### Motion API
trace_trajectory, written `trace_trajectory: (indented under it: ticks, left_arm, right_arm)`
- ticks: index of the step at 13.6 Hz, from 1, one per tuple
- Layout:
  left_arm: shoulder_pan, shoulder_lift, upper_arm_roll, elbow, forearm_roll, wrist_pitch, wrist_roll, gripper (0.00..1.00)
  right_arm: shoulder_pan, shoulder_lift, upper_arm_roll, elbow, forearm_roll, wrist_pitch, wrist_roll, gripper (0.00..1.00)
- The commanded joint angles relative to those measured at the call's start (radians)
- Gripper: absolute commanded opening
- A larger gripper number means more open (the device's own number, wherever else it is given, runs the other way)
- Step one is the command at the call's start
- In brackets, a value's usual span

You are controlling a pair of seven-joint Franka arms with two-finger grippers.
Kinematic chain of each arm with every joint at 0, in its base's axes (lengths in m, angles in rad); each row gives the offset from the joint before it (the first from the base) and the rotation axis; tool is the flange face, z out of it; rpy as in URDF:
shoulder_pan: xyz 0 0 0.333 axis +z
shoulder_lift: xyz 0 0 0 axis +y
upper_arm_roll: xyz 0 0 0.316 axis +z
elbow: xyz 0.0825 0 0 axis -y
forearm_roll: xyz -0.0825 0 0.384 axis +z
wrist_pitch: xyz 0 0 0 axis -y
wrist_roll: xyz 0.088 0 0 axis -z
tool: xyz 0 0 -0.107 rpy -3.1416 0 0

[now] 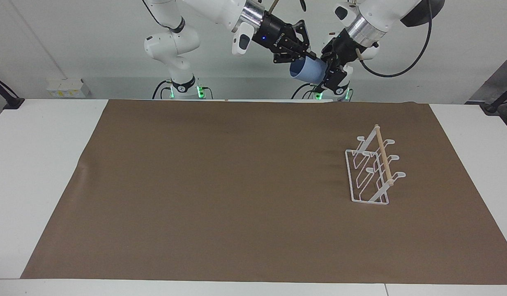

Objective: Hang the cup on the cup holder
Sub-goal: 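Grasp the cup's open end with the left gripper beside the right gripper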

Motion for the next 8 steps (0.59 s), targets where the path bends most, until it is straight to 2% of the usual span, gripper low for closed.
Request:
trace_trajectory:
  ticks: [1,2,3,4,5,6,8]
  left_arm:
    - [-0.015,-0.034,0.011,-0.05,-0.018,0.037,-0.017,1.0]
    - [-0.015,-0.034,0.011,-0.05,-0.018,0.038,-0.016,0.95]
    - [-0.015,-0.034,0.011,-0.05,-0.017,0.038,-0.016,0.6]
    - [-0.015,-0.034,0.011,-0.05,-0.018,0.04,-0.016,0.28]
    - [-0.015,-0.034,0.011,-0.051,-0.017,0.05,-0.01,0.05]
    - [-0.015,-0.034,0.011,-0.053,-0.017,0.072,-0.01,0.0]
    - [-0.015,-0.034,0.013,-0.054,-0.017,0.086,-0.008,0.0]
  right_arm:
    - [0.006,-0.016,-0.001,-0.021,0.027,0.025,0.015,0.0]
    - [0.006,-0.018,-0.001,-0.021,0.027,0.023,0.015,0.0]
    - [0.006,-0.016,-0.001,-0.021,0.027,0.023,0.015,0.0]
    - [0.006,-0.016,-0.001,-0.021,0.027,0.025,0.015,0.0]
    - [0.006,-0.016,-0.001,-0.021,0.027,0.023,0.015,0.0]
    - [0.006,-0.018,-0.001,-0.021,0.027,0.023,0.015,0.0]
    - [0.006,-0.018,-0.001,-0.021,0.028,0.022,0.015,0.0]
